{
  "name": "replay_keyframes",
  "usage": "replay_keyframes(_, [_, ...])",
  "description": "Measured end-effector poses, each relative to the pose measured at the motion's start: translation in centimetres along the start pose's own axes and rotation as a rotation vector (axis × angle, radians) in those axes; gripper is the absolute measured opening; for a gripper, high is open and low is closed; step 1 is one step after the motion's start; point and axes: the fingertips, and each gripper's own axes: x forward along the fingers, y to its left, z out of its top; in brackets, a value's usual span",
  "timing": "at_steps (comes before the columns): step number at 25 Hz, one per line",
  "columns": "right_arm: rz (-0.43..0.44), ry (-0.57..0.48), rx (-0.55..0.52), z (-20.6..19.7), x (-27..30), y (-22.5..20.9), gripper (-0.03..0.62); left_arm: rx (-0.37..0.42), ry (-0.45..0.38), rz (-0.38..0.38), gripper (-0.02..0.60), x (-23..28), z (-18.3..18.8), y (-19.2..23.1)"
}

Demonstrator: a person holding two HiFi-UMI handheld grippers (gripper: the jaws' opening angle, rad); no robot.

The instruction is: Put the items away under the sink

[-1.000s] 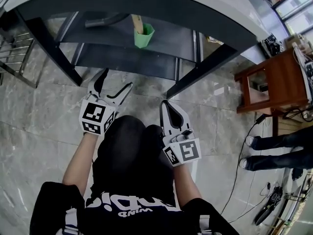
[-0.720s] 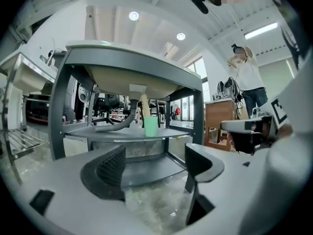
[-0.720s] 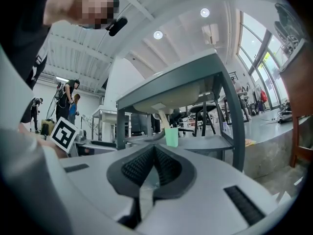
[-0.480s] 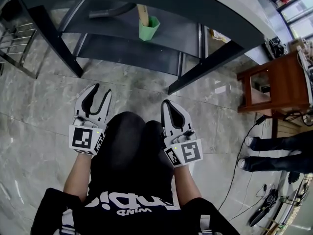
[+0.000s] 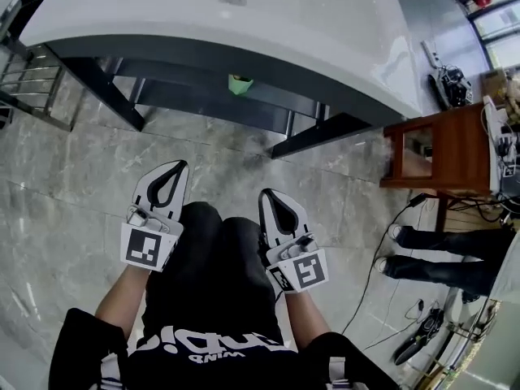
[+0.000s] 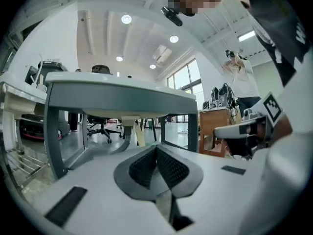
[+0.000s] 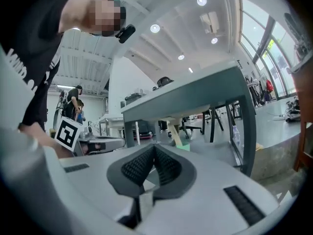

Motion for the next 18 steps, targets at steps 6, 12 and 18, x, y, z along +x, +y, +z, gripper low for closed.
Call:
replay_keyframes(6, [0.028,0.09,0.049,14.5,-1.6,2.8,0.017,-0.054,0.036,-0.059,0.02,-3.3,14.7,-1.7])
replay_keyframes(12, [0.016,0.133,0.083,26.8,-3.9,5.6,0.018,-0.023,0.101,-0.082,0.02,-6.2,27.5,-2.0])
replay_keyframes(18, [-0.007,0.092,0.102,33.7,-5.6,5.9,0.017,-0.028,0.102,-0.089,0.02,-7.2,35.0,-2.6])
